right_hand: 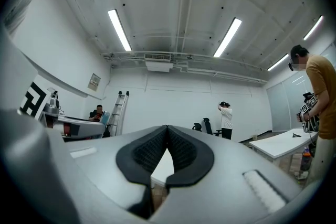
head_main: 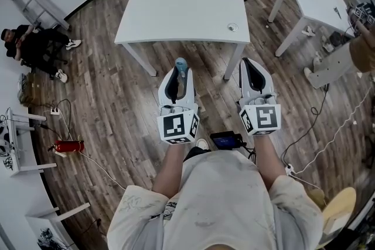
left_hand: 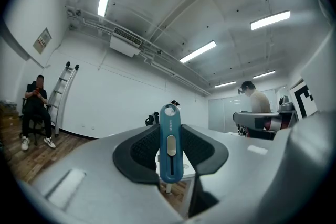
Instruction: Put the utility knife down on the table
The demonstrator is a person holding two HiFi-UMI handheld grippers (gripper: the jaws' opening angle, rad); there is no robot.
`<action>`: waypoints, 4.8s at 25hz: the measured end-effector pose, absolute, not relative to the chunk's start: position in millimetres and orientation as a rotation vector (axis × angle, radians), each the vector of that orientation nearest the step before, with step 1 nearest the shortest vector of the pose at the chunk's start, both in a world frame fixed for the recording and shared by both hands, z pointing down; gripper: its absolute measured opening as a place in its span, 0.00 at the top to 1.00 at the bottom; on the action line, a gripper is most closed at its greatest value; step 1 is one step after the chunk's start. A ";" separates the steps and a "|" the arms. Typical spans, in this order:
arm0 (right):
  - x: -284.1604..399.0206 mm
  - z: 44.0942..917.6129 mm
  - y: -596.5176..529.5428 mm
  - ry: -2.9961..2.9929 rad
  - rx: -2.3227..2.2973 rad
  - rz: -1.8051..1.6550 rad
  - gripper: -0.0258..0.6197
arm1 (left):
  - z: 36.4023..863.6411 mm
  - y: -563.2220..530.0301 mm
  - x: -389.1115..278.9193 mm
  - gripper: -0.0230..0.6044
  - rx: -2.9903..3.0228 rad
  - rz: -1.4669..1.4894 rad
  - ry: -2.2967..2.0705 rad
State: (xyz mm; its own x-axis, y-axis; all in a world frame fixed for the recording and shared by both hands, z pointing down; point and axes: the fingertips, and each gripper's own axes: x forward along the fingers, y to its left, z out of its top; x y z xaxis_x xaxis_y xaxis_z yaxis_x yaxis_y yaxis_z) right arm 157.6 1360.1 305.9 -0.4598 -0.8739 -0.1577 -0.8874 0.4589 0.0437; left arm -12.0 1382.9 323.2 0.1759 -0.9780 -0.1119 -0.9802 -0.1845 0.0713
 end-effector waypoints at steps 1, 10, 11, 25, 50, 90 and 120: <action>139.2 306.5 1343.4 2.584 -1.571 0.184 0.95 | 324.4 1365.7 -30.1 0.73 -2.400 0.208 1.992; 11.9 301.9 1155.7 2.560 -1.626 0.191 0.95 | 321.4 1169.2 -156.6 0.73 -2.450 0.207 1.948; 2.8 301.2 1136.2 2.559 -1.630 0.191 0.95 | 321.5 1148.0 -165.4 0.73 -2.456 0.205 1.946; -4.5 340.2 1121.1 2.569 -1.614 0.186 0.95 | 356.1 1132.9 -173.1 0.73 -2.436 0.191 1.955; 181.4 335.0 682.3 2.571 -1.592 0.138 0.95 | 348.4 700.4 16.9 0.73 -2.417 0.142 1.972; 251.9 397.4 46.8 2.591 -1.514 0.114 0.95 | 402.8 75.6 84.9 0.73 -2.338 0.102 2.023; -430.3 396.6 -458.8 2.655 -1.619 0.162 0.95 | 415.6 -445.5 -588.0 0.73 -2.469 0.177 2.014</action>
State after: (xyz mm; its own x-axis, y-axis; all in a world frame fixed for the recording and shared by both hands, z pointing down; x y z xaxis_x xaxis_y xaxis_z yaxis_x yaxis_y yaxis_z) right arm -430.3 -458.8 396.6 -0.4591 -0.8850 -0.0777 -0.8879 0.4540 0.0746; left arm -588.0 -445.5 415.6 0.1976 -0.9787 -0.0548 -0.9732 -0.2026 0.1084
